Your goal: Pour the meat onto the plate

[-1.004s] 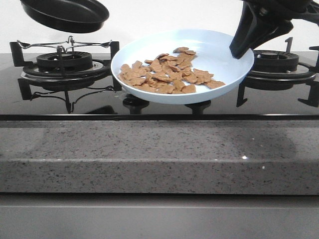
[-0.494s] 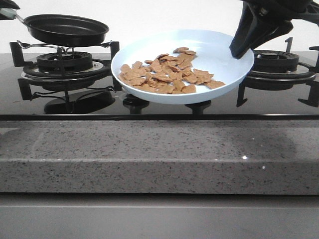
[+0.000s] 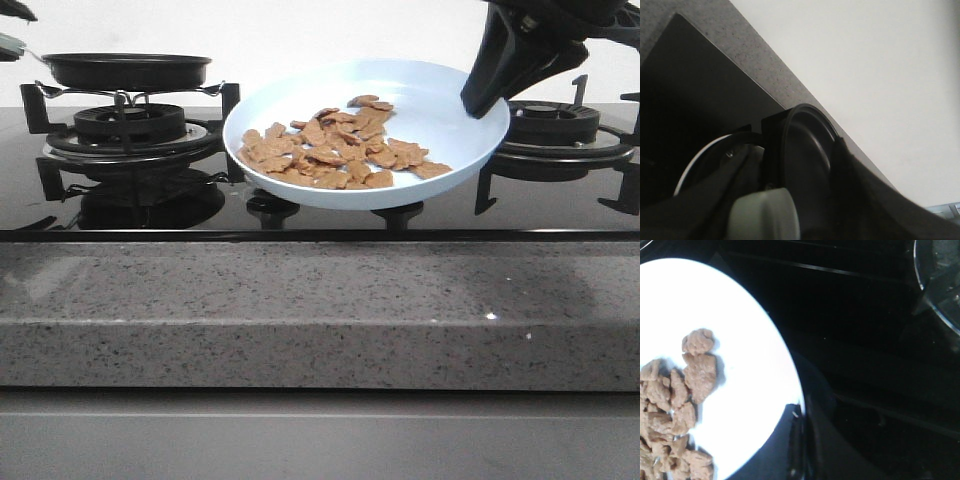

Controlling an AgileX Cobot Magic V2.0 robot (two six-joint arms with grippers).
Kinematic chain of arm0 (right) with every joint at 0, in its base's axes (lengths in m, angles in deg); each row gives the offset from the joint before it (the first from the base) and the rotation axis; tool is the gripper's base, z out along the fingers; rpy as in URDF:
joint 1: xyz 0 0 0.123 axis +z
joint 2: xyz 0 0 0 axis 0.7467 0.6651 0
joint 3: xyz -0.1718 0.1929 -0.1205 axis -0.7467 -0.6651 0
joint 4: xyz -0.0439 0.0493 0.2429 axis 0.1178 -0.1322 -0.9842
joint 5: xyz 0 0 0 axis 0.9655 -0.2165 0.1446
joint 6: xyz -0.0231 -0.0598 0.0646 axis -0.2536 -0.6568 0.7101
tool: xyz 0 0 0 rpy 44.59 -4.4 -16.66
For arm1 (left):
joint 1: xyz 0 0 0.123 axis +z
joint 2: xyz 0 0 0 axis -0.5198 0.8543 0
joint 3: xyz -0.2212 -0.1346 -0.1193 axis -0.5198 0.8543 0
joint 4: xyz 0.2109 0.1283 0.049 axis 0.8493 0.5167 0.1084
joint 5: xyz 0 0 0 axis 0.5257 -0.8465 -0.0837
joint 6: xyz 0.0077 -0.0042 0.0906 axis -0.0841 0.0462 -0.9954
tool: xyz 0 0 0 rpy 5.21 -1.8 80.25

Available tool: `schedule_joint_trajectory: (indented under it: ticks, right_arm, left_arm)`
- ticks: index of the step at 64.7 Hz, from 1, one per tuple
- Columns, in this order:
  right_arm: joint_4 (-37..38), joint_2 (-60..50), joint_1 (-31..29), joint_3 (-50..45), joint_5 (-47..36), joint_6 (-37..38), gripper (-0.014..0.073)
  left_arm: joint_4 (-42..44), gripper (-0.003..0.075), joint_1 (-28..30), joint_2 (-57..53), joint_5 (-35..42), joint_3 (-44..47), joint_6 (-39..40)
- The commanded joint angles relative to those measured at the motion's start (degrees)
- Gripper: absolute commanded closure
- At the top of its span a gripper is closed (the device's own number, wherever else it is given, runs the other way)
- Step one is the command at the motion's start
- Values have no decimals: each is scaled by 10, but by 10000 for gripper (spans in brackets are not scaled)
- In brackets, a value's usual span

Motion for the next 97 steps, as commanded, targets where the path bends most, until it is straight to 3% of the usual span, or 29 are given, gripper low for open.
schedule_joint_trajectory:
  ticks: [1, 30, 52, 66, 84, 89, 97]
  right_arm:
    - [-11, -18, -2, 17, -31, -4, 654]
    - [-11, -18, -2, 17, -31, -4, 654]
    - [-11, -18, -2, 17, -31, -4, 654]
    - [-11, -18, -2, 17, -31, -4, 654]
    - [-11, -18, -2, 17, -31, -4, 654]
    - [-11, -18, -2, 17, -31, -4, 654]
    - [-11, -18, -2, 17, -31, -4, 654]
  left_arm:
    - [-19, 293, 3, -26, -44, -19, 5]
    - [142, 289, 52, -75, -48, -24, 29]
    - [372, 289, 54, -187, -55, -42, 103]
    - [535, 289, -27, -271, -39, -41, 188]
    - [905, 289, -223, -355, -17, 2, 413]
    - [966, 289, -257, -379, -11, 36, 467]
    - [981, 289, -282, -429, 10, 100, 496]
